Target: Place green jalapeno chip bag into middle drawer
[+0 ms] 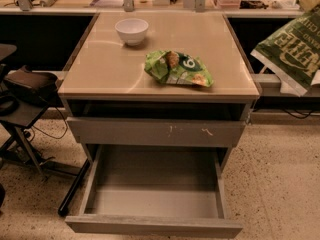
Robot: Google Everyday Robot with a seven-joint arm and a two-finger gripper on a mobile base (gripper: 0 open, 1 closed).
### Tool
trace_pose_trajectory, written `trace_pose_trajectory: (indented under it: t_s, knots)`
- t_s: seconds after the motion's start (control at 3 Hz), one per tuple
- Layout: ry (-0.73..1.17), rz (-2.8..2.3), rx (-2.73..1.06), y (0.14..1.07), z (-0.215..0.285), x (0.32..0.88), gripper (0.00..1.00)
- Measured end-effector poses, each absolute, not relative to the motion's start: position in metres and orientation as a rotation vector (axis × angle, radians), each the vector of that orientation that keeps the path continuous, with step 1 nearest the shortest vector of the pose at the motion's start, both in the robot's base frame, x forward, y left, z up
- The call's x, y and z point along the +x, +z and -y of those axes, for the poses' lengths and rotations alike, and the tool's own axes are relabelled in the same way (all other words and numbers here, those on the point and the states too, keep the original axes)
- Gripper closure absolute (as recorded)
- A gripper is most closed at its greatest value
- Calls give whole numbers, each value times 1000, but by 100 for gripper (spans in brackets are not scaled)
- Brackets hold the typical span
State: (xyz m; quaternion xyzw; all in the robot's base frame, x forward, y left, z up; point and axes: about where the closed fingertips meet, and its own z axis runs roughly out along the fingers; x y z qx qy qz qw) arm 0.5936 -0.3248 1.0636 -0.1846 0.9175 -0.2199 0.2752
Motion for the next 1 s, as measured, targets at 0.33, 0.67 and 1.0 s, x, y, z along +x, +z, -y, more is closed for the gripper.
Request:
trace_pose_trajectory:
  t_s: [0.33,0.67,1.0]
  knots:
    - [-495,-2478,-495,1058,312,594,100]
    - [-455,-2548,-411,1051,335,588,100]
    - [-330,-2798,-92,993,388,548,100]
